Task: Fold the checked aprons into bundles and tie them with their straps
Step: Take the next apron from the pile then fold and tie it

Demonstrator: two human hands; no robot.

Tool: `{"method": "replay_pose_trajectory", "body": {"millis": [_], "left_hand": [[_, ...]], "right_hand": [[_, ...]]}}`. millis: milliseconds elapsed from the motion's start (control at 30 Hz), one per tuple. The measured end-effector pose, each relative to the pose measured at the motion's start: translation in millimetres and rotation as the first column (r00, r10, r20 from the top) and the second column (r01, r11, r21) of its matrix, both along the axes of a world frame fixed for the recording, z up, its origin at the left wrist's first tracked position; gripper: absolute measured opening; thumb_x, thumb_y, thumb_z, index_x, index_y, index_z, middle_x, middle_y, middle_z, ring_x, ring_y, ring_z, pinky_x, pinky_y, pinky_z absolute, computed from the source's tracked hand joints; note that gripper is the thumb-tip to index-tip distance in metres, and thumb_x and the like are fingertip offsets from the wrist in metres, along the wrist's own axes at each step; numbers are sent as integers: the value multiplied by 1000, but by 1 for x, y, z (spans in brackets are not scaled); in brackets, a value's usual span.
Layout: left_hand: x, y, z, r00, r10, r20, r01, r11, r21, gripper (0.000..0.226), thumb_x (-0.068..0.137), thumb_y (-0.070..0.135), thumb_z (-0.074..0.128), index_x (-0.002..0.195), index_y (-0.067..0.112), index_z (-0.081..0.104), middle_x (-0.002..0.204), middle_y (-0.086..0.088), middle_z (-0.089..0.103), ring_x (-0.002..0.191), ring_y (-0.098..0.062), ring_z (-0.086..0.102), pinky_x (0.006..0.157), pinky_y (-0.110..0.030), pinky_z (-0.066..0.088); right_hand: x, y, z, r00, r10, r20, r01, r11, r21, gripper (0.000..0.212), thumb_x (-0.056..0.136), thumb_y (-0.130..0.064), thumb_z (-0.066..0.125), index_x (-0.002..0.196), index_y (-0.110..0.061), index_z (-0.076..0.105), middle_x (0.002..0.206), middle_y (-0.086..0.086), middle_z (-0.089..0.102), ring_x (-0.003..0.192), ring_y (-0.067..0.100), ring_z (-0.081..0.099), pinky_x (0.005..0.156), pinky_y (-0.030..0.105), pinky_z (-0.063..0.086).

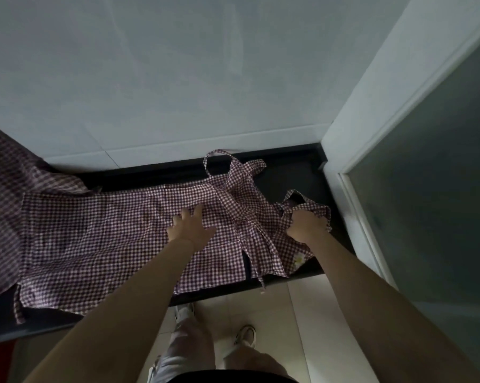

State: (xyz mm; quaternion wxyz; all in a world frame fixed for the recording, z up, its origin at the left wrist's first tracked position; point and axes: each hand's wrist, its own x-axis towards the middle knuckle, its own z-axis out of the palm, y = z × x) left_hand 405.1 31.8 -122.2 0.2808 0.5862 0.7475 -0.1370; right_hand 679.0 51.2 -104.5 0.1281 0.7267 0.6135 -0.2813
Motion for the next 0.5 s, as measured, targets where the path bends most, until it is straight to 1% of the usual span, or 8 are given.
{"method": "replay_pose_trajectory", "body": {"millis": [100,167,233,267,333,400,433,500], "left_hand": [[7,-14,-9,1000,-13,-26,11,997,-79,109,83,72,55,157,22,-7,164,-13,-11,149,-43,-5,114,-61,24],[0,-17,-11,999,7,-33,-10,997,-79,119,77,75,60,157,21,-10,164,-12,-14,149,-43,-7,115,-62,23],[-10,-18,-10,999,51,-6,-52,995,-90,125,73,73,66,156,20,-10,163,-12,-15,149,-42,-8,115,-62,22],[-14,-18,-10,997,72,6,-71,993,-98,127,72,72,69,156,19,-10,163,-13,-15,149,-42,-8,116,-62,22],[-19,-16,-10,994,108,19,-105,988,-110,129,72,69,71,156,19,-12,163,-13,-16,149,-42,-8,117,-61,22],[-17,-16,-9,990,138,32,-134,987,-90,127,73,65,74,156,22,-12,164,-13,-15,150,-41,-8,116,-62,23],[-15,-17,-9,991,134,31,-131,989,-73,126,73,64,74,156,24,-11,164,-13,-15,150,-41,-8,115,-63,24],[-11,-19,-12,995,101,15,-100,993,-57,126,71,64,75,156,26,-9,163,-13,-16,149,-41,-9,114,-64,22]], "right_hand": [[14,4,6,998,-63,-15,63,998,4,34,99,-27,51,118,-4,66,118,17,64,107,33,60,94,35,46],[30,9,20,985,-78,153,97,988,-123,36,95,-21,53,125,-3,62,126,20,62,112,35,61,94,41,52],[44,11,36,935,-5,356,104,960,-261,41,96,-20,51,135,-7,56,138,15,55,120,34,58,94,43,51],[48,13,42,897,40,440,93,957,-275,41,97,-21,51,136,-10,55,139,12,55,121,32,57,91,43,50],[45,16,44,817,84,570,0,989,-145,38,96,-19,54,133,-12,57,135,11,56,119,30,58,87,46,50],[29,16,43,804,47,593,-177,971,162,35,95,-14,54,129,-10,54,130,13,56,116,30,56,91,44,49],[21,14,40,829,69,555,-272,917,291,32,93,-12,55,125,-10,53,126,12,56,114,29,56,90,42,47],[4,8,26,902,239,358,-367,862,349,28,89,-13,60,116,-12,54,117,10,58,109,28,57,89,40,45]]}}
